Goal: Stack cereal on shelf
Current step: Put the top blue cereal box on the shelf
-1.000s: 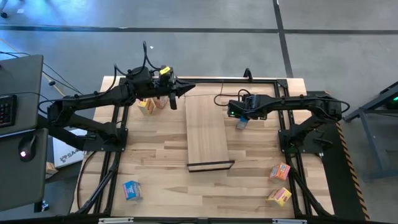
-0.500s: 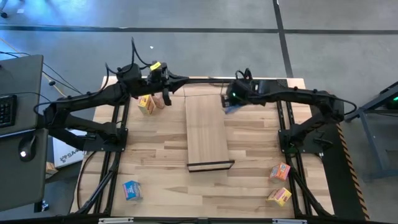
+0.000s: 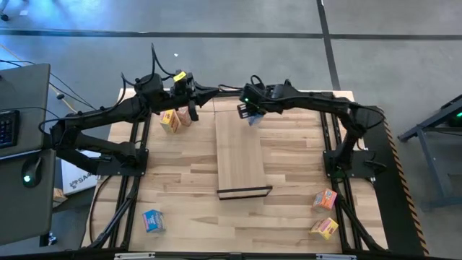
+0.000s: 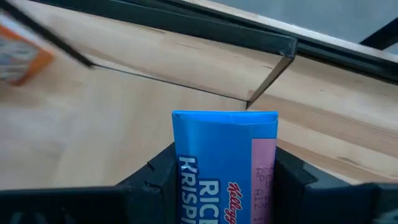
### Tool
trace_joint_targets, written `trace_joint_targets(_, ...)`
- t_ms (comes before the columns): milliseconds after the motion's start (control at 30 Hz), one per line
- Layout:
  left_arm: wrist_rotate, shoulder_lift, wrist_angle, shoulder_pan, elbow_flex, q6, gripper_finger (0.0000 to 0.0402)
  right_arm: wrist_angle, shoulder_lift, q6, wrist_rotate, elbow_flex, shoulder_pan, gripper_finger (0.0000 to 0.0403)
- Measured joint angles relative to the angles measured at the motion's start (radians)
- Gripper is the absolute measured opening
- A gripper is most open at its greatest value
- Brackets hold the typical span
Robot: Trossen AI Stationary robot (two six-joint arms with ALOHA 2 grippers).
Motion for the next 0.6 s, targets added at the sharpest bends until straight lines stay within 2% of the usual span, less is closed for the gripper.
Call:
trace_joint_targets(200, 0.0, 0.0, 0.0, 0.0, 0.0, -0.004, 0.0, 0.015, 0.053, 0.046, -0.066, 0.0, -0.029, 0.0152)
trace_joint_targets(600, 0.001, 0.0, 0.0, 0.0, 0.0, -0.003, 0.0, 0.03, 0.054, 0.128, -0.053, 0.001, -0.029, 0.0152)
